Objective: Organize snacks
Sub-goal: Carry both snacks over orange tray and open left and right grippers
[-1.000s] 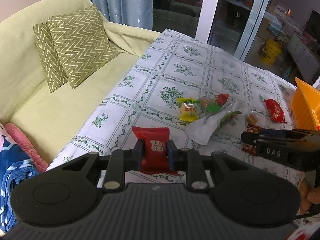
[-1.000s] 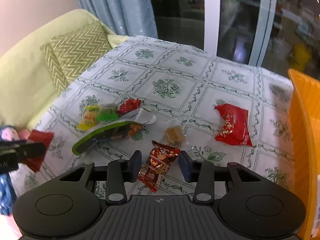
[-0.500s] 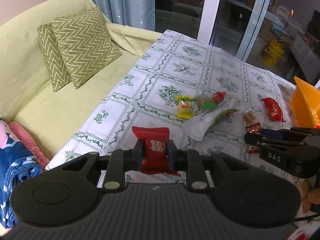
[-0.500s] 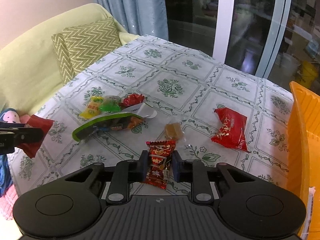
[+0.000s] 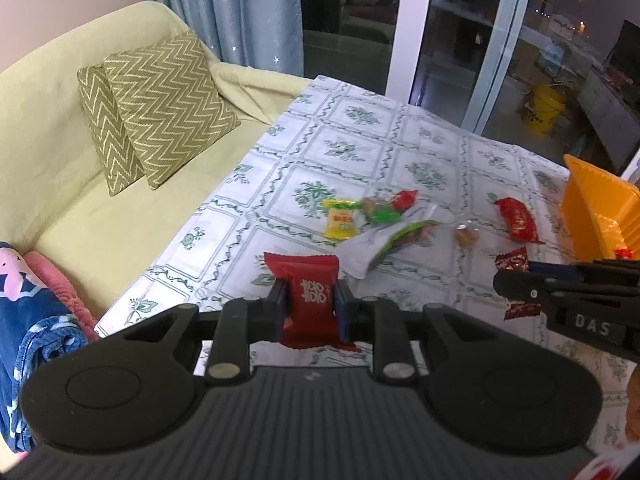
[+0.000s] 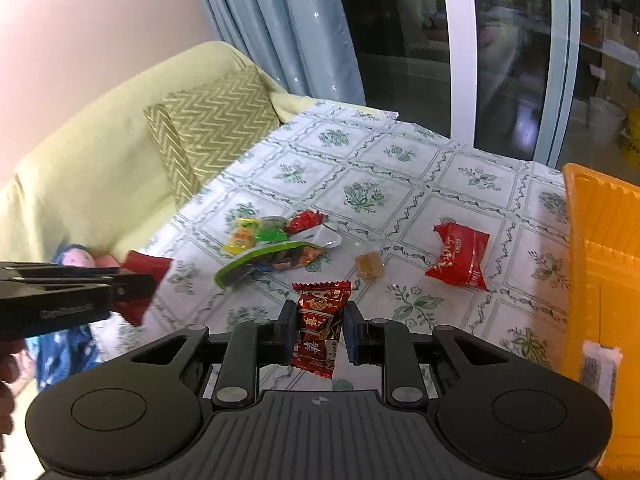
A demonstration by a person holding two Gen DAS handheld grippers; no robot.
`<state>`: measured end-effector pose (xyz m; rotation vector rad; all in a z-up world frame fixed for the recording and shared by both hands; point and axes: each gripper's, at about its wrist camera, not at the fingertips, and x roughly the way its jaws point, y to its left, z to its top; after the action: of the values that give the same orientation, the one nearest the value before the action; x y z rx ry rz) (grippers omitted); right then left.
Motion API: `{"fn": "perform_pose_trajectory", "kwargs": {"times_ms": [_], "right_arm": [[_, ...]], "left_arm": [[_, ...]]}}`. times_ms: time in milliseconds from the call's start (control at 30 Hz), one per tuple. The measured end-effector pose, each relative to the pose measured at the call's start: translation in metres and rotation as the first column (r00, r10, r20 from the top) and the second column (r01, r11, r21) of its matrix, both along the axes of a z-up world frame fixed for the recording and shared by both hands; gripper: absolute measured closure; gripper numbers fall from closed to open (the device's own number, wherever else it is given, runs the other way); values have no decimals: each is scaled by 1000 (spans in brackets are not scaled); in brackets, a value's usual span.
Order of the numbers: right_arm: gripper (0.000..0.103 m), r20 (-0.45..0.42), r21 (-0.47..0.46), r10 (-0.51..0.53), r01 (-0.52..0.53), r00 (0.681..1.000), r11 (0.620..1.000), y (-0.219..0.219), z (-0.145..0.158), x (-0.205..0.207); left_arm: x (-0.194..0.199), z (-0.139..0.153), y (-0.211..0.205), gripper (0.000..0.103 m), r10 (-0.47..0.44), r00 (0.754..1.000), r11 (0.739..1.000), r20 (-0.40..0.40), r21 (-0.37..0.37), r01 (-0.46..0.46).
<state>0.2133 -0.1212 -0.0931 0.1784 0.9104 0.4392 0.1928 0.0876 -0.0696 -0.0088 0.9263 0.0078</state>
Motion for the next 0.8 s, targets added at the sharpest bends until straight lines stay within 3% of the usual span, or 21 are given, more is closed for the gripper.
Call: {"fn": "perform_pose_trajectory", "kwargs": {"times_ms": [433,800], "right_arm": [[78,19,82,-30,28,999,996,-61,37,-42],[78,18,88,-130,128,991,988,-137,47,-80]], "left_arm": [[-22,25,-53,81,-57,998,998,26,-18,57],[-36,32,-124,81,-158,987,986,37,-53,160]]}}
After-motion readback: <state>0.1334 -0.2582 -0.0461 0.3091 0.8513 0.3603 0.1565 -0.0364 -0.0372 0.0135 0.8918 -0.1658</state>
